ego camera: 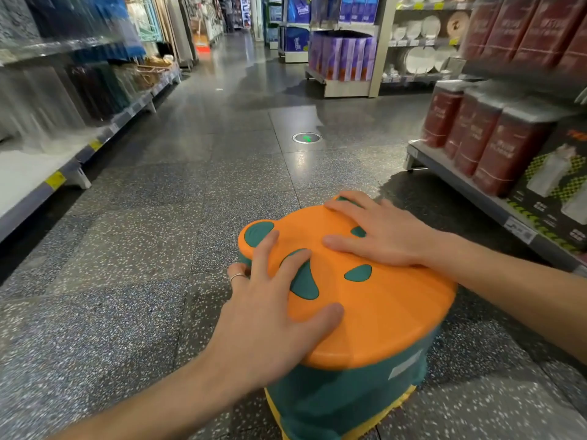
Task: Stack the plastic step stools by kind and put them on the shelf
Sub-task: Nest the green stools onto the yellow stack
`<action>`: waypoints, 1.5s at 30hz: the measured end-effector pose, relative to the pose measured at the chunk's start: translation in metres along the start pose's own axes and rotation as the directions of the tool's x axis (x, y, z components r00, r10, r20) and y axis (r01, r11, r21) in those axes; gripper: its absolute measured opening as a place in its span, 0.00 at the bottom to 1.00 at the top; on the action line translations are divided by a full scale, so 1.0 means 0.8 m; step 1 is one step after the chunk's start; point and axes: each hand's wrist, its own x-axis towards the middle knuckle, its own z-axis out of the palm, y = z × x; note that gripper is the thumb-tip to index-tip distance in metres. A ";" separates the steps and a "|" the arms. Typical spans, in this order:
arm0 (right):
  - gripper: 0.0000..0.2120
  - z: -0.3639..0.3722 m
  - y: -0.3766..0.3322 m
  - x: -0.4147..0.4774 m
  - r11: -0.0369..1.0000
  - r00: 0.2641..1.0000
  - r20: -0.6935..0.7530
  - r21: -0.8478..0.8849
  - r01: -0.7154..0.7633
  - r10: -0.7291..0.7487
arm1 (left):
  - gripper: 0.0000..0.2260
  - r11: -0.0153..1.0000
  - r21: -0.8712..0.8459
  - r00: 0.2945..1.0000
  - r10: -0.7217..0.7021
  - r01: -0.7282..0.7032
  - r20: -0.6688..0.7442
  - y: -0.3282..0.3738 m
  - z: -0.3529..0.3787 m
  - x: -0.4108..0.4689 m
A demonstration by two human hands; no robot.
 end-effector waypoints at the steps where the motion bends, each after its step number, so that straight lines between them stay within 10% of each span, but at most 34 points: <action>1: 0.40 -0.001 -0.004 0.009 1.000 1.000 0.004 -0.008 -0.008 0.008 | 0.41 0.998 -0.063 1.000 -0.005 0.003 -0.029 -0.003 0.004 0.000; 9: 0.54 -0.004 -0.025 0.065 0.988 0.993 -0.047 0.117 -0.098 0.104 | 0.25 0.959 -0.196 0.951 0.146 -0.204 -0.273 -0.054 -0.004 0.055; 19: 0.55 -0.007 -0.045 0.152 0.956 0.965 -0.055 0.165 -0.244 0.256 | 0.20 0.882 -0.306 0.930 0.306 -0.357 -0.203 -0.135 -0.057 0.153; 30: 0.41 0.017 -0.048 0.163 0.984 0.973 -0.162 -0.053 -0.172 0.161 | 0.26 0.952 -0.229 0.979 0.198 -0.205 -0.050 -0.150 -0.063 0.178; 38: 0.32 0.005 -0.047 0.187 0.980 0.994 -0.059 -0.182 0.082 -0.094 | 0.40 0.860 0.413 0.949 0.314 -0.301 0.037 -0.074 -0.027 0.128; 45: 0.32 -0.002 -0.051 0.166 0.945 0.977 -0.011 -0.255 0.203 -0.213 | 0.43 0.823 0.471 0.946 0.308 -0.319 0.103 -0.063 -0.031 0.109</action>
